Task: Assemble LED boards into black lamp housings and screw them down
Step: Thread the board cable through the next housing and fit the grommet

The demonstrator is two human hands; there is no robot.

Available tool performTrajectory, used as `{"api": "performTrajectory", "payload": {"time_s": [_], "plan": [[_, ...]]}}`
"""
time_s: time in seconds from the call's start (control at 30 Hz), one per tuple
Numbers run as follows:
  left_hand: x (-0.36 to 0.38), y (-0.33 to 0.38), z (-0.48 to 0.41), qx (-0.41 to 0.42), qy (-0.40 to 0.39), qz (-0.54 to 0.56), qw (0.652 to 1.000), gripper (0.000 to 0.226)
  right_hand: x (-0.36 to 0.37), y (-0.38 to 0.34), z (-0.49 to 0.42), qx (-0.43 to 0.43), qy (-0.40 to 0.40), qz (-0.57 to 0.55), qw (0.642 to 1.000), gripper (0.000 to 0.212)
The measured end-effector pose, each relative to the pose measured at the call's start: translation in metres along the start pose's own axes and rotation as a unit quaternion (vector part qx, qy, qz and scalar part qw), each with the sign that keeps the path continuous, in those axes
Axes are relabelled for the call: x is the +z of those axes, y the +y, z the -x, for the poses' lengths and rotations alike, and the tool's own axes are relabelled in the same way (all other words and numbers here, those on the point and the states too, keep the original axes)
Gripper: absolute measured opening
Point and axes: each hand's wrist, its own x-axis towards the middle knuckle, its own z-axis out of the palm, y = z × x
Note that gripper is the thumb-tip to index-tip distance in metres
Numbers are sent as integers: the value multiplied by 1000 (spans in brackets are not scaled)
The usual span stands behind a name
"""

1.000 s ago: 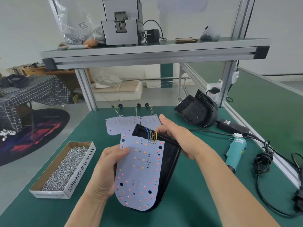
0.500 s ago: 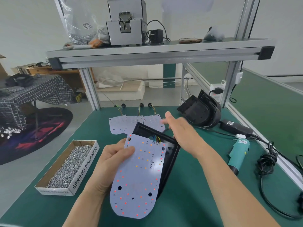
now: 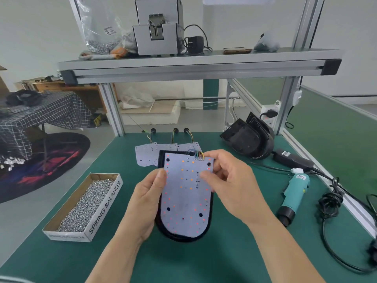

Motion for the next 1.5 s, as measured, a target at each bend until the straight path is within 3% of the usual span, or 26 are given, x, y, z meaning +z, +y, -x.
{"api": "performTrajectory", "payload": {"time_s": [0.13,0.3,0.37,0.47,0.53,0.6,0.67,0.73,0.77,0.83,0.97,1.07,1.17,1.27,1.33,1.4,1.5], "plan": [[6,-2,0,45,-1,-10,999,36,0,5,-4,-24,2,33,999,30],[6,-2,0,27,24,-25,999,77,2,13,-4,-60,10,104,993,25],[7,-4,-1,-1,12,-15,1000,82,5,16,-1,-71,21,146,987,25],[9,-5,-2,-24,27,25,999,52,5,20,0,-108,84,165,977,37],[8,-2,-2,-44,26,64,997,41,-3,27,-6,-110,134,68,983,36],[6,-1,-2,-69,3,105,992,46,-15,34,-15,-20,62,-80,995,50],[7,0,0,-93,-33,133,986,51,-16,38,-18,59,-110,-180,976,67],[11,0,1,-119,-60,149,980,51,-7,42,-14,83,-215,-166,959,58],[12,-1,2,-129,-69,154,977,51,-2,42,-13,86,-221,-140,961,46],[11,0,2,-137,-74,159,975,49,5,41,-11,85,-191,-114,971,36],[7,3,3,-123,-37,171,977,41,19,55,-11,40,-144,-55,987,65],[7,3,4,-106,-27,147,983,38,22,58,-6,53,-155,-46,985,47],[8,8,-1,-89,-18,111,990,35,17,56,-1,66,-163,-38,984,53],[7,13,-8,-92,-3,100,991,33,12,53,-4,125,-89,-193,969,26],[6,13,-10,-87,12,87,992,33,9,51,-6,150,-28,-277,949,33],[6,11,-10,-75,20,74,994,34,10,47,-3,140,-42,-240,960,40],[9,6,-9,-59,20,62,996,36,21,39,1,92,-16,-124,988,8]]}}
